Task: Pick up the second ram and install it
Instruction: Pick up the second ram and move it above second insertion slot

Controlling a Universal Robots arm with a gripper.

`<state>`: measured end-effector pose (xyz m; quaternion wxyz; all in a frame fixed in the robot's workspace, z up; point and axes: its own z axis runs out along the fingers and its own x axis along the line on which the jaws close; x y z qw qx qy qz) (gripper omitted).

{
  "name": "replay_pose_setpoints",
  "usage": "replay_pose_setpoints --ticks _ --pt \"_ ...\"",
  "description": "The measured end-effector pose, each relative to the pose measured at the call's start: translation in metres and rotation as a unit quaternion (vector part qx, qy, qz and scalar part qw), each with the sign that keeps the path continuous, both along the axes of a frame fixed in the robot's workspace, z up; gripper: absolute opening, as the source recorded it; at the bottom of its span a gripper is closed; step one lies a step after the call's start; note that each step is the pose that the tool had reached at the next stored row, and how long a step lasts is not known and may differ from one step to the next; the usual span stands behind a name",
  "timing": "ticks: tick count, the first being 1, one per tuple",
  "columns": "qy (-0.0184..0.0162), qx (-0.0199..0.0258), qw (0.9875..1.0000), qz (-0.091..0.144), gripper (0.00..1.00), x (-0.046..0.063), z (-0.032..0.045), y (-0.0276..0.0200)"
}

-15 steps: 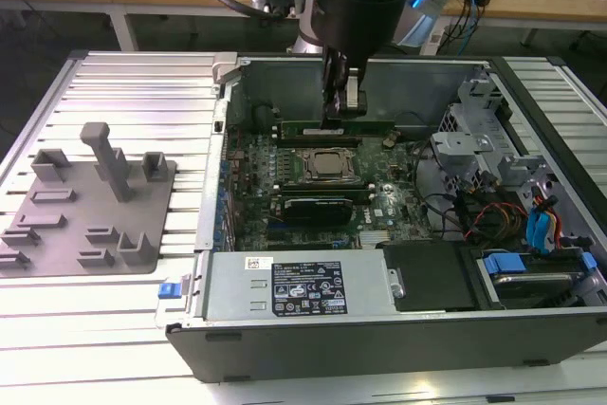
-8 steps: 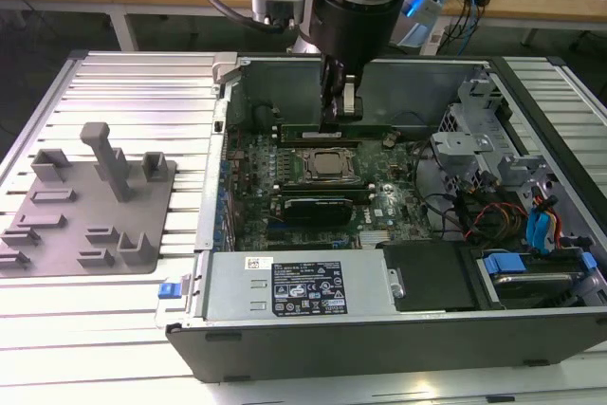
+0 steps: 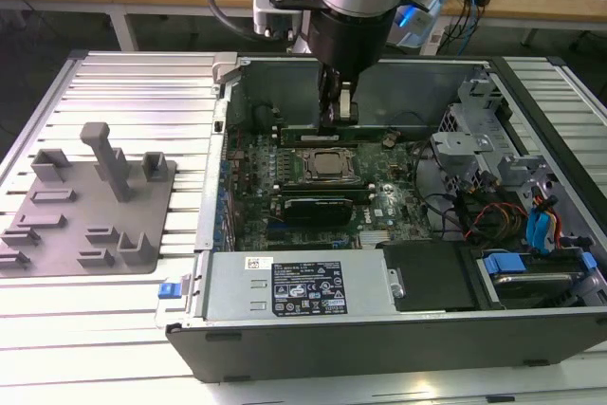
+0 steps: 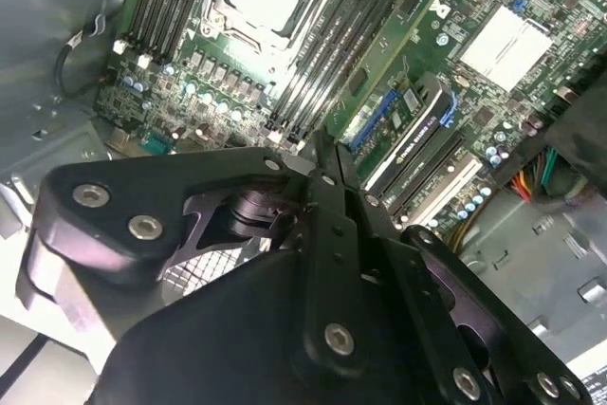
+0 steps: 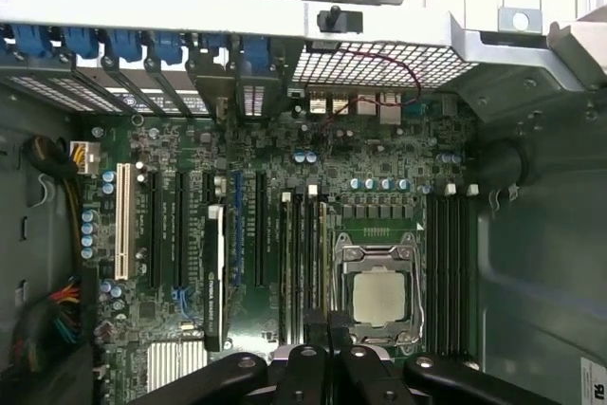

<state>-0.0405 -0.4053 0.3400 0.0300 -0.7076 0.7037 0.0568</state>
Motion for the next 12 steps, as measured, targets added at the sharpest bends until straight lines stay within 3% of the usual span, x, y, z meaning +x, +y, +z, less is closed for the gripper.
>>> replay_pose_setpoints --ticks 5,12 --pt "0.0001 -0.0038 1.0000 0.000 0.09 0.000 -0.0071 0.0064" --pt "0.0000 -0.0038 1.0000 0.000 0.09 0.000 -0.0154 0.0137"
